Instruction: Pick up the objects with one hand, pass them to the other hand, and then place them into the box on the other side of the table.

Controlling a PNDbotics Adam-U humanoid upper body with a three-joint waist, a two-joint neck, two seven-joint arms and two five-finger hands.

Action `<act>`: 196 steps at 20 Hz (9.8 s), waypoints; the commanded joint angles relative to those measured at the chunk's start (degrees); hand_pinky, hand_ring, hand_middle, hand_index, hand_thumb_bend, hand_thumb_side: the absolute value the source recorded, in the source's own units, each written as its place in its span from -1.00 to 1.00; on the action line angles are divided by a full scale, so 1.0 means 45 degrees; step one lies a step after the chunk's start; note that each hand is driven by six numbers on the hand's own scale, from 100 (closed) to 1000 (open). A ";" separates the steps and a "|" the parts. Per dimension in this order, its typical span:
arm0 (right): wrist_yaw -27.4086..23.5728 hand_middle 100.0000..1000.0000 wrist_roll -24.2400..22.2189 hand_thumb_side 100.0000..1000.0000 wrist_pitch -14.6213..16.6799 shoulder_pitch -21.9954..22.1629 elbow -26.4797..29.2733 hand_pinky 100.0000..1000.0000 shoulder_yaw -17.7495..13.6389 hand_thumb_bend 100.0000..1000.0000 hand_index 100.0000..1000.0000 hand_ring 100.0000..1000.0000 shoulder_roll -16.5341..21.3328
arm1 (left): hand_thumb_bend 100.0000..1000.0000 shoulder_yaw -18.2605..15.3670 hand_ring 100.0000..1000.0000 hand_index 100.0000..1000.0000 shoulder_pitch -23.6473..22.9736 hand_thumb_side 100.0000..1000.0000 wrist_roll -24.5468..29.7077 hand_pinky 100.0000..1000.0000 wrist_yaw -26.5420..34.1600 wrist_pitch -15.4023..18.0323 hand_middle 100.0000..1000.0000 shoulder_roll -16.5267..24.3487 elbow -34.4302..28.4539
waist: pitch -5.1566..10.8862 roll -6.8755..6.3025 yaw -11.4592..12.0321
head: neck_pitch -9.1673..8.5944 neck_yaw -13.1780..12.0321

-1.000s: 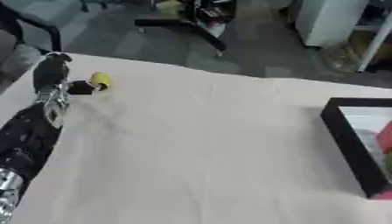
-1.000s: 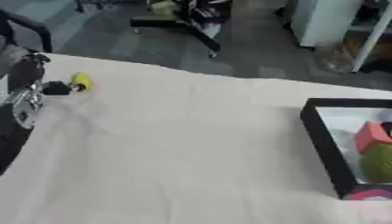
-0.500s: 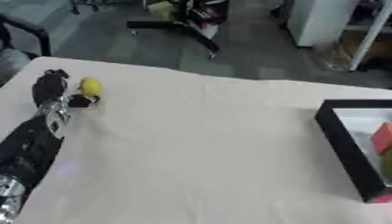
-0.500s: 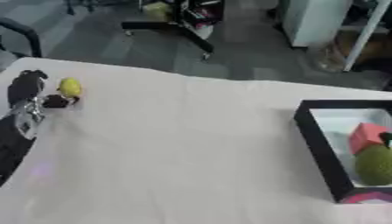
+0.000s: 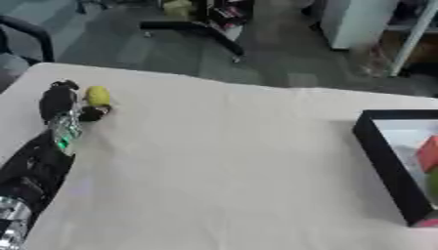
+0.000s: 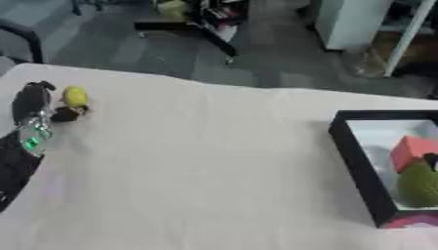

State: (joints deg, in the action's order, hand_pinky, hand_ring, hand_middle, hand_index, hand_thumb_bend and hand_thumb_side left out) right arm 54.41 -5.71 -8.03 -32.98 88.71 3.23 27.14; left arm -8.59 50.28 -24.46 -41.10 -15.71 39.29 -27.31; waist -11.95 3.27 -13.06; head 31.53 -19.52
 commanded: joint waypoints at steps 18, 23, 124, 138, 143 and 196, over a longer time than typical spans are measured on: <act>0.0116 0.72 0.0146 0.10 -0.0082 0.0038 0.0108 0.60 -0.0070 -0.08 1.00 0.63 0.0200 | -1.00 0.0001 -0.43 -0.32 -0.0361 -1.00 -0.0212 -0.41 0.2352 0.1785 -0.54 0.0874 -0.2791 | 0.0797 -0.0226 0.0387 | 0.0201 -0.0055; 0.0264 0.67 0.0402 0.07 0.0377 0.0252 0.0783 0.56 0.0234 -0.08 1.00 0.58 0.0045 | -1.00 0.0376 -0.44 -0.32 -0.1127 -1.00 0.1356 -0.42 0.3586 0.2503 -0.54 0.1077 -0.4951 | 0.1284 -0.0366 0.0662 | 0.0692 0.0427; 0.0071 -0.64 0.4590 -1.00 0.1853 -0.1412 0.2061 -0.86 0.4740 -1.00 -0.58 -0.53 -0.3019 | 1.00 0.5332 0.04 0.28 -0.1904 -0.24 1.2719 0.04 1.1513 0.3246 -0.03 -0.2197 -1.4086 | 0.2086 -0.0252 0.1624 | 0.1783 0.3388; -0.4793 -0.76 0.8230 -1.00 -0.1611 -0.1806 -0.3603 -0.91 0.1145 -1.00 -0.74 -0.61 0.0281 | 1.00 0.0393 0.07 0.32 -0.5444 0.37 0.6778 0.02 0.9430 0.3395 0.03 -0.1642 -1.3989 | 0.2002 -0.0171 0.1936 | 0.1138 0.6902; -0.5233 -0.56 0.7773 -1.00 -0.1710 -0.3134 -0.9251 -0.66 0.0285 -1.00 -0.54 -0.44 0.0192 | 1.00 -0.0574 0.05 0.31 -0.6560 0.40 0.5570 0.01 0.9611 0.3355 0.00 -0.2400 -1.5124 | 0.2110 -0.0235 0.2337 | 0.1308 0.7379; -0.3930 0.18 1.0622 -0.30 -0.0642 0.4873 0.3647 -0.03 -0.1901 -0.69 0.50 0.16 -0.3655 | 0.87 -0.1896 0.27 0.46 -0.9194 0.81 0.1027 0.12 0.6999 0.3820 0.20 -0.6329 -1.7438 | 0.1880 -0.0278 0.2041 | 0.2797 0.3479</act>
State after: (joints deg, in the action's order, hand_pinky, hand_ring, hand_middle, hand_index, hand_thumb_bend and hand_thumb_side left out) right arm 37.80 40.75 -11.35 -10.67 104.41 -5.50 10.43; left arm -17.05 8.52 -19.32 -9.70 1.36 10.56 -104.86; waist -3.81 2.18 -3.86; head 43.78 -4.39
